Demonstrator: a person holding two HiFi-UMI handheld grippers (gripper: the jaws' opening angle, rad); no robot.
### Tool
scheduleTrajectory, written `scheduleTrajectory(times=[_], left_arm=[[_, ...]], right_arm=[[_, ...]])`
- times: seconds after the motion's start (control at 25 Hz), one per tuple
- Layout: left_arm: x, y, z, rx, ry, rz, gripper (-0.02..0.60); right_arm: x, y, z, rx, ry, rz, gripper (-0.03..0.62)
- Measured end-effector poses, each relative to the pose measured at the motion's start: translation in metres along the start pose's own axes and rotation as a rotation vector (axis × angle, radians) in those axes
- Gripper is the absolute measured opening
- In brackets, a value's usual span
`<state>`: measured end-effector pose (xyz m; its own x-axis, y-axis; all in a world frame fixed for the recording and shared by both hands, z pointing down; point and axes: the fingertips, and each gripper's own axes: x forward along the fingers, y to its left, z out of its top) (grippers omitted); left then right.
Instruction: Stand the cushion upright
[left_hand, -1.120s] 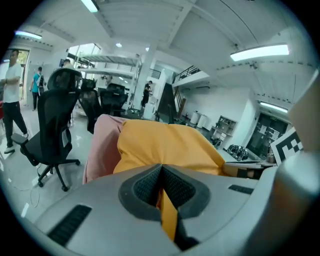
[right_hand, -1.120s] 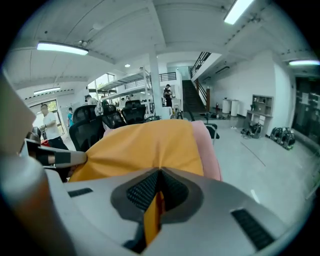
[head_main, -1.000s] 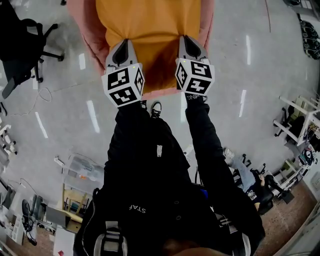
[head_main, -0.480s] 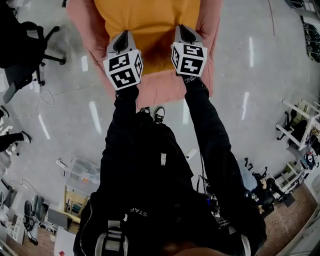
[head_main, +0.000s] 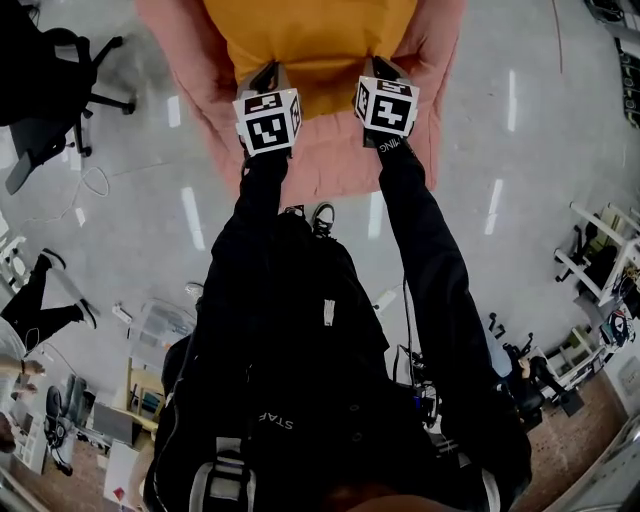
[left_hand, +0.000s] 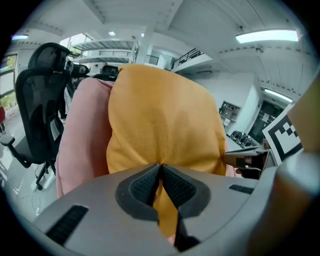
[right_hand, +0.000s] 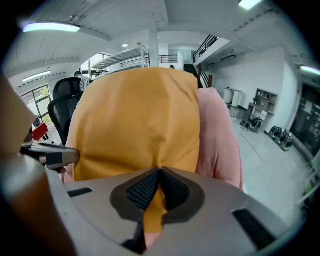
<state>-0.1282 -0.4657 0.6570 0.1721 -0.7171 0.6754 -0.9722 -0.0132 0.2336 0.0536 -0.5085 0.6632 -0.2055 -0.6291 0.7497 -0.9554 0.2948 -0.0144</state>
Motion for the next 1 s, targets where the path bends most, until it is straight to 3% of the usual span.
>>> scheduleTrajectory(times=[0.2, 0.28, 0.36, 0.52, 0.76, 1.0], left_arm=[[0.001, 0.008, -0.020, -0.010, 0.092, 0.005, 0.014], [-0.012, 0.010, -0.019, -0.024, 0.081, 0.015, 0.016], [-0.032, 0.009, -0.008, -0.041, 0.037, 0.030, 0.016], [-0.097, -0.009, 0.022, -0.067, -0.080, 0.034, 0.015], [-0.208, -0.066, 0.081, -0.018, -0.243, -0.017, 0.003], [-0.322, -0.127, 0.115, 0.025, -0.368, -0.068, 0.002]], right_arm=[[-0.008, 0.000, -0.006, 0.011, 0.017, 0.009, 0.029], [-0.024, 0.002, -0.001, 0.011, -0.018, 0.020, 0.039], [-0.046, 0.007, 0.006, 0.010, -0.056, 0.043, 0.074], [-0.120, 0.025, 0.022, 0.012, -0.171, 0.089, 0.041], [-0.254, 0.054, 0.068, -0.017, -0.365, 0.129, 0.014], [-0.382, 0.064, 0.097, -0.020, -0.531, 0.144, 0.014]])
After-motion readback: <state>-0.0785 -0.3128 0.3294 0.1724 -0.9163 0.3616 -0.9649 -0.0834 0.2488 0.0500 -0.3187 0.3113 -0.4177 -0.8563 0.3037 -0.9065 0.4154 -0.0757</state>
